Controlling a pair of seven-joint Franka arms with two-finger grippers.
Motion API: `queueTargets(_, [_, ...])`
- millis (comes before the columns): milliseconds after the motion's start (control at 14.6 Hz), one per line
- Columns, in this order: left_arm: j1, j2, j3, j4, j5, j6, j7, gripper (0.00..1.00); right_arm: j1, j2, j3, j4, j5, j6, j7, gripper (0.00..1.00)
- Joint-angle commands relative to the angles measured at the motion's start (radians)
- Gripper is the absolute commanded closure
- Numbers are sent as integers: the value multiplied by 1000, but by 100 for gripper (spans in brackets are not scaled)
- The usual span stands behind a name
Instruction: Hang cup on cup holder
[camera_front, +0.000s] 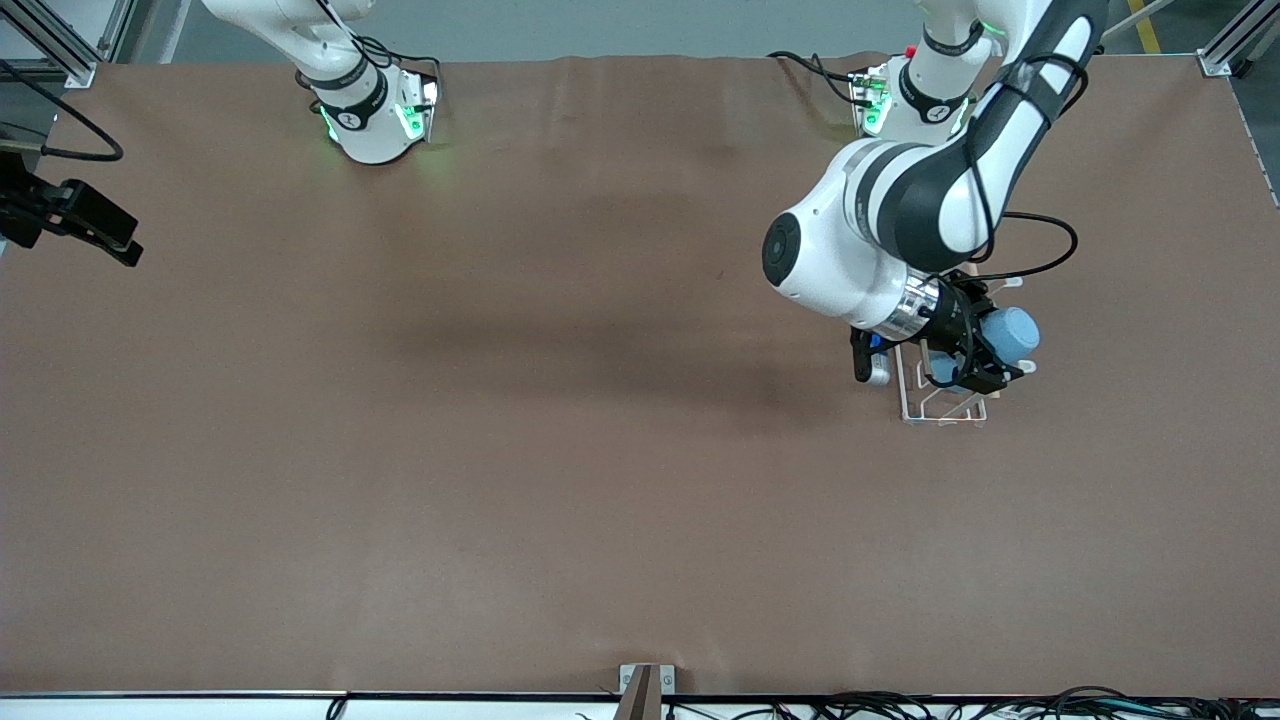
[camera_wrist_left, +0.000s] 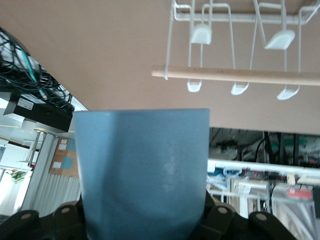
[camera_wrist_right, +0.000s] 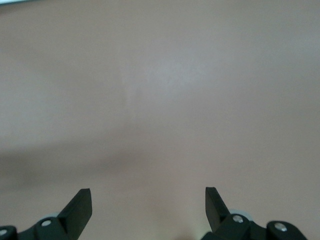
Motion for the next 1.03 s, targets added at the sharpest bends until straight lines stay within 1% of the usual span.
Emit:
queueTargets(0, [17,-28,-7,-58,31,6,7,36,-47,-1,-2,8,77,-24,17,0])
queueTargets(68, [17,-19,-7,-64,36,6,7,35,-50,-1,-2,8,85,-34,2,0])
queueTargets(137, [17,-16,-7,-71,39,6,7,35,-63,-19,-2,-10,82,-33,-55,0])
queueTargets(205, [14,-10,-7,-84,40,5,7,35,-70,-39,-2,-41,79,-18,-64,0])
queueTargets(274, [14,-5,-7,-90,43,5,7,35,-70,-51,-2,-73,71,29,-63,0])
queueTargets(411, [17,4,-5,-104,59,5,8,35,-114,-85,0,-157,85,94,-98,0])
queueTargets(479, [15,10,-5,-110,65,3,8,35,-110,-117,3,-194,85,107,-103,0])
queueTargets(684, [14,36,-4,-112,68,-8,-1,35,-87,-197,9,-329,60,212,-118,0])
queueTargets(821, [15,65,-5,-114,107,-9,-7,35,-68,-199,10,-339,40,220,-123,0])
queueTargets(958, [14,88,-4,-112,129,-15,-8,35,-62,-195,10,-323,34,222,-123,0])
